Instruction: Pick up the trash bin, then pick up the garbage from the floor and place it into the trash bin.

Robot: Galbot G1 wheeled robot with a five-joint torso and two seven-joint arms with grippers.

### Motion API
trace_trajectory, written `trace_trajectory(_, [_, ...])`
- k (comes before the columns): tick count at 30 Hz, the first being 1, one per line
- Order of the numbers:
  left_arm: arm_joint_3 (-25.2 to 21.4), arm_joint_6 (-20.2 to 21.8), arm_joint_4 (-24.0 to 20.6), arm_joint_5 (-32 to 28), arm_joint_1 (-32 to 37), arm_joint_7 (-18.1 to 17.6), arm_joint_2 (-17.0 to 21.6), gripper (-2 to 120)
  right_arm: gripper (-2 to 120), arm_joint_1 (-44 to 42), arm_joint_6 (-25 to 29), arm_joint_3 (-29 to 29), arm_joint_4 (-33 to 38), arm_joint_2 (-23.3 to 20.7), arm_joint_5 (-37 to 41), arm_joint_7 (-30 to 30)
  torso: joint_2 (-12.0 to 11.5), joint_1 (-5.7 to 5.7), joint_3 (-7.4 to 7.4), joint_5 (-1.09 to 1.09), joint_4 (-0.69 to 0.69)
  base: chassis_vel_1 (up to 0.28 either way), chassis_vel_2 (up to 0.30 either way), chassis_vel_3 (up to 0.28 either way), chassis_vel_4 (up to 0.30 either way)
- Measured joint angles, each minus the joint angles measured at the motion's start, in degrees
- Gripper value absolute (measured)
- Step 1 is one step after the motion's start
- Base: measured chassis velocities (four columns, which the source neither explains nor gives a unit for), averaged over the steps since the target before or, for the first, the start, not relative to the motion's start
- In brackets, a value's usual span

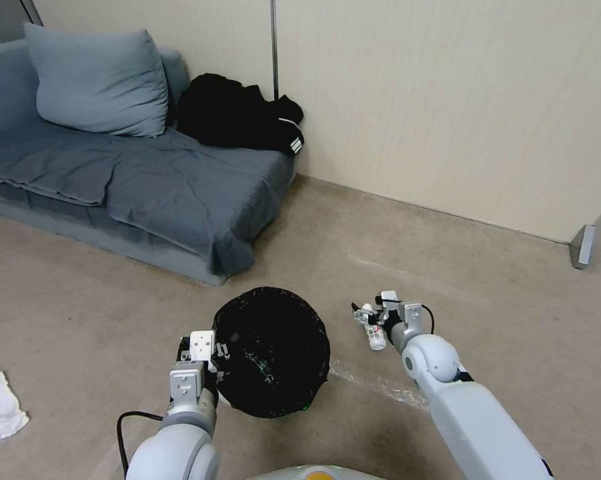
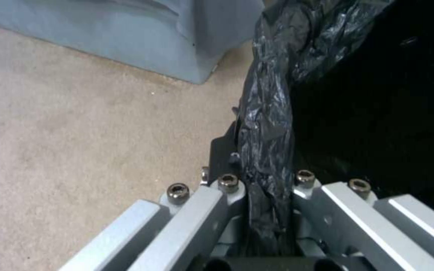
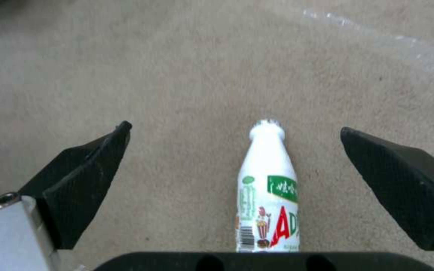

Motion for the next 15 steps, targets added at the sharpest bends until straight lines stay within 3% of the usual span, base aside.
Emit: trace_trajectory(15, [-0.09, 0.06, -0.29, -0.35, 0.89, -0.12, -0.02, 2, 100, 3.26, 5.0, 0.83, -14.05, 1.13, -5.94, -4.6, 0.0, 0.0, 0.0, 0.0, -0.01, 0.0, 0.0, 0.0, 0.0])
